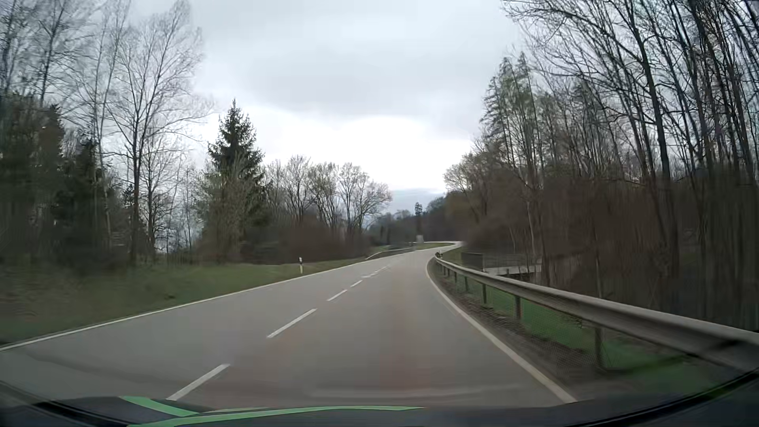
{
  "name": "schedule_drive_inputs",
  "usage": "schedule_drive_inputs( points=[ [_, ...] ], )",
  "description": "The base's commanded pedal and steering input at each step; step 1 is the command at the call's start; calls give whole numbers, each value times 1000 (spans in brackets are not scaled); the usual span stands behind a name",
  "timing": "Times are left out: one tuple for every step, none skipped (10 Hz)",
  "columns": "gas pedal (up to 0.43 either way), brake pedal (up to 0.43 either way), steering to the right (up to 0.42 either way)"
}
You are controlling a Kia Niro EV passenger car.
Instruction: Follow the waypoints while adhering to traffic rules and regulations
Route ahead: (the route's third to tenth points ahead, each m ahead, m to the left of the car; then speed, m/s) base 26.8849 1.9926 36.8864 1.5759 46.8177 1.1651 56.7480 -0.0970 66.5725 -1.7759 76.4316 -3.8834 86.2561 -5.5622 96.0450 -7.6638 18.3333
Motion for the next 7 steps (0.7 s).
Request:
schedule_drive_inputs(
  points=[
    [79, 0, 16],
    [79, 0, 16],
    [79, 0, 16],
    [67, 0, 16],
    [67, 0, 16],
    [67, 0, 15],
    [67, 0, 14]
  ],
)
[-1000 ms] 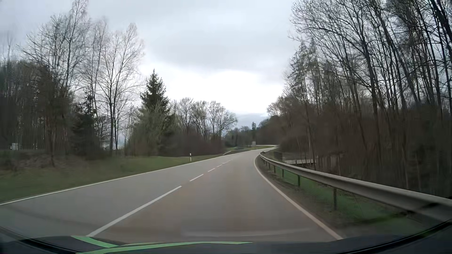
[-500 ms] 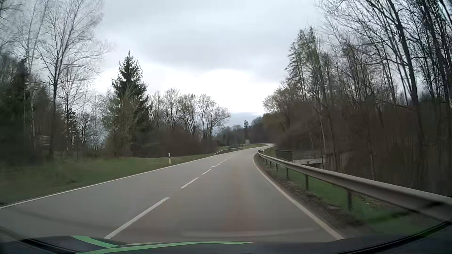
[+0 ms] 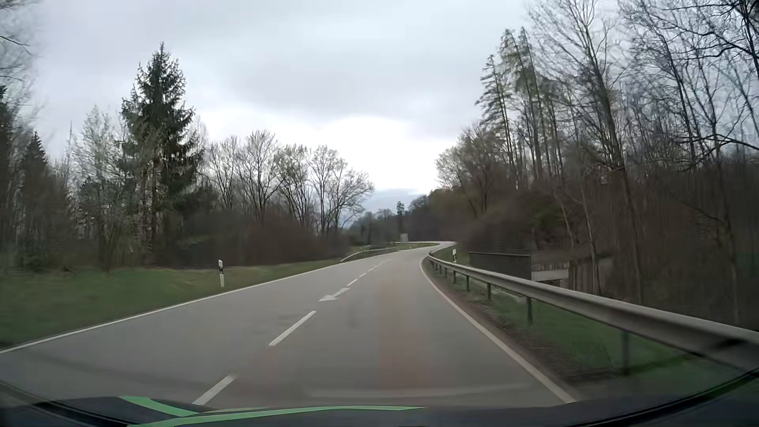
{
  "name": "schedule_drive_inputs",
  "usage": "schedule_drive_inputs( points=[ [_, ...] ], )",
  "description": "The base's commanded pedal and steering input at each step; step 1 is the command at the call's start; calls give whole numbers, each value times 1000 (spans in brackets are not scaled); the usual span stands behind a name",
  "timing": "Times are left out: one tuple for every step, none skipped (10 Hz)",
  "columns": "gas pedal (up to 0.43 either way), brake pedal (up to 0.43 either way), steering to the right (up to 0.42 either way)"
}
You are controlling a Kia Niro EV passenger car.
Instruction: Follow the waypoints while adhering to traffic rules and regulations
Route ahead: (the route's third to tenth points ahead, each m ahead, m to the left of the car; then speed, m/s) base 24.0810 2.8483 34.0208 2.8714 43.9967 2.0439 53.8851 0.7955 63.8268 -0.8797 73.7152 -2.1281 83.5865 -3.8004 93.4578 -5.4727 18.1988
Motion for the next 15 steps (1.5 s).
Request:
schedule_drive_inputs(
  points=[
    [67, 0, 12],
    [67, 0, 10],
    [67, 0, 8],
    [67, 0, 8],
    [67, 0, 8],
    [67, 0, 8],
    [67, 0, 8],
    [67, 0, 8],
    [67, 0, 8],
    [79, 0, 8],
    [79, 0, 8],
    [98, 0, 8],
    [138, 0, 8],
    [150, 0, 8],
    [150, 0, 9]
  ],
)
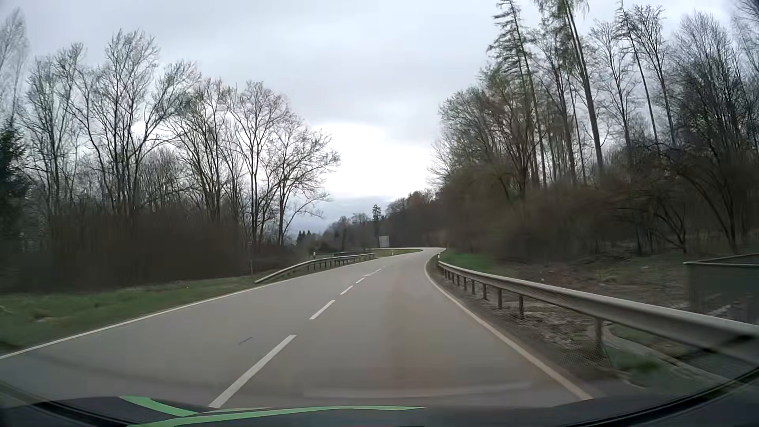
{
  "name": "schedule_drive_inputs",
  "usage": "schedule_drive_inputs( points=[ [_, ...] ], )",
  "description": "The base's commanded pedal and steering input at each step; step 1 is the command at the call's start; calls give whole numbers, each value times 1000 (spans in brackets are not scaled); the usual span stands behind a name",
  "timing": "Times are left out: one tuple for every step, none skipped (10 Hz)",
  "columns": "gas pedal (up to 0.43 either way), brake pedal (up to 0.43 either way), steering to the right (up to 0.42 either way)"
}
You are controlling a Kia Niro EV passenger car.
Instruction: Follow the waypoints while adhering to traffic rules and regulations
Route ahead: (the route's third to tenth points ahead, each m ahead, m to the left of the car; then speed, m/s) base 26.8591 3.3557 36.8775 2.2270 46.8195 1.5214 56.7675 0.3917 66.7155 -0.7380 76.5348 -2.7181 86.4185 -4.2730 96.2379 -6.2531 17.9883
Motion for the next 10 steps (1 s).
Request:
schedule_drive_inputs(
  points=[
    [157, 0, 11],
    [177, 0, 13],
    [189, 0, 12],
    [189, 0, 12],
    [189, 0, 12],
    [189, 0, 12],
    [197, 0, 12],
    [209, 0, 11],
    [220, 0, 10],
    [220, 0, 11]
  ],
)
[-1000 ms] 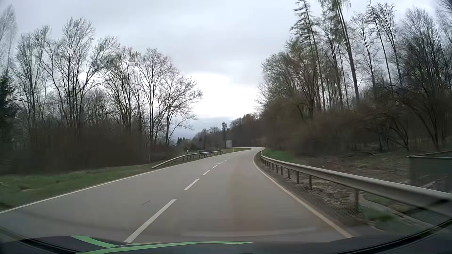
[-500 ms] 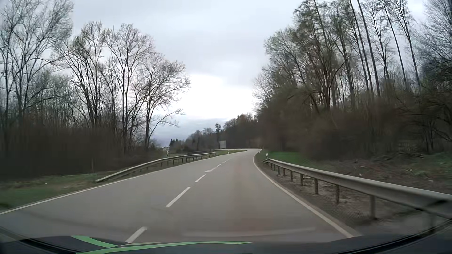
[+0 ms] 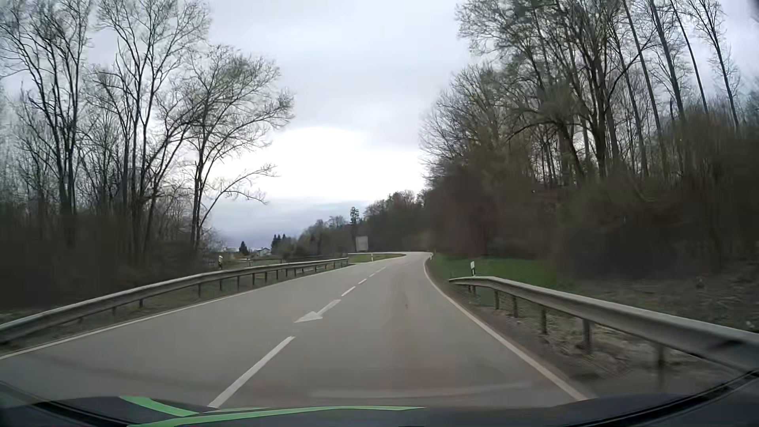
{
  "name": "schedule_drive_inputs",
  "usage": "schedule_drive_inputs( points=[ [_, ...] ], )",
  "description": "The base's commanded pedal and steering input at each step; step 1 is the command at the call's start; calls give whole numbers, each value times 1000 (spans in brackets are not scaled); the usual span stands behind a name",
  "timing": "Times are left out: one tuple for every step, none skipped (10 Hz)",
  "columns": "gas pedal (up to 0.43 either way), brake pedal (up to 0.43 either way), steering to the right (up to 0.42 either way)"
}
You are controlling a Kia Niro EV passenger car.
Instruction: Follow the waypoints while adhering to traffic rules and regulations
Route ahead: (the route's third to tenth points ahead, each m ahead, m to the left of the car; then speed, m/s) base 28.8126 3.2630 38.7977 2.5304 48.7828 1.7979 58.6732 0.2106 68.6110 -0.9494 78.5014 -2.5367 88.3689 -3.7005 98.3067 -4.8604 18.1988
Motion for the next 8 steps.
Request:
schedule_drive_inputs(
  points=[
    [220, 0, 12],
    [220, 0, 12],
    [220, 0, 14],
    [220, 0, 15],
    [220, 0, 16],
    [220, 0, 16],
    [220, 0, 16],
    [220, 0, 16]
  ],
)
